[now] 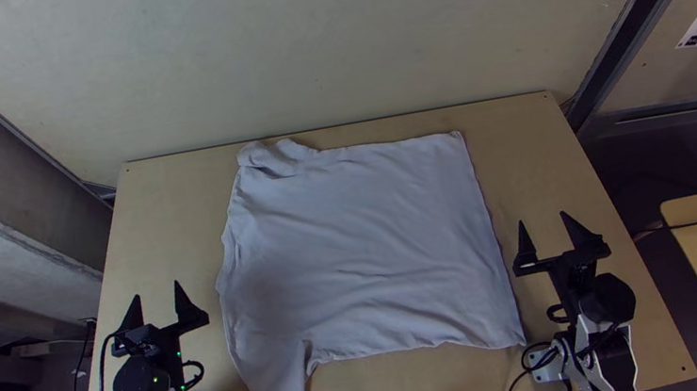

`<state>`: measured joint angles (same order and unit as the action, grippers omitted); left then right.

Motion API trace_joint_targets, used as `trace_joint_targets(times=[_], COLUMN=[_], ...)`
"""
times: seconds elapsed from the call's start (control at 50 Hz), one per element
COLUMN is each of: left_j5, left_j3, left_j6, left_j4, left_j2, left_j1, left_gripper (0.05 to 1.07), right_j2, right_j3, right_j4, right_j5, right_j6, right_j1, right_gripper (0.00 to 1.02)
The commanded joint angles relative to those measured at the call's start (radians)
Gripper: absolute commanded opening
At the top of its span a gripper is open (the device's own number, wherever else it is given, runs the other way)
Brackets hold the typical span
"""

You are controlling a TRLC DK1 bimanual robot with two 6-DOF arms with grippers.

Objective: Fold the t-shirt

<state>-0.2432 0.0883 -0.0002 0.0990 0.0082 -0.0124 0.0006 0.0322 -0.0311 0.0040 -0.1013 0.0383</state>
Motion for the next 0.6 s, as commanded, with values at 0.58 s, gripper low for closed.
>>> trace_joint_targets(times=[0.58], left_j5=[0.013], left_j3=[0.077], left_j6=[0.1], left_j4=[-0.016], left_j2=[-0.005], left_j1=[-0.004], left_gripper=[1.03], right_j2=[0.004], right_j3=[0.173], right_j4=[0.04], right_j5=[0.016], right_j6=[-0.031], right_j1=[0.003], right_gripper=[0.98])
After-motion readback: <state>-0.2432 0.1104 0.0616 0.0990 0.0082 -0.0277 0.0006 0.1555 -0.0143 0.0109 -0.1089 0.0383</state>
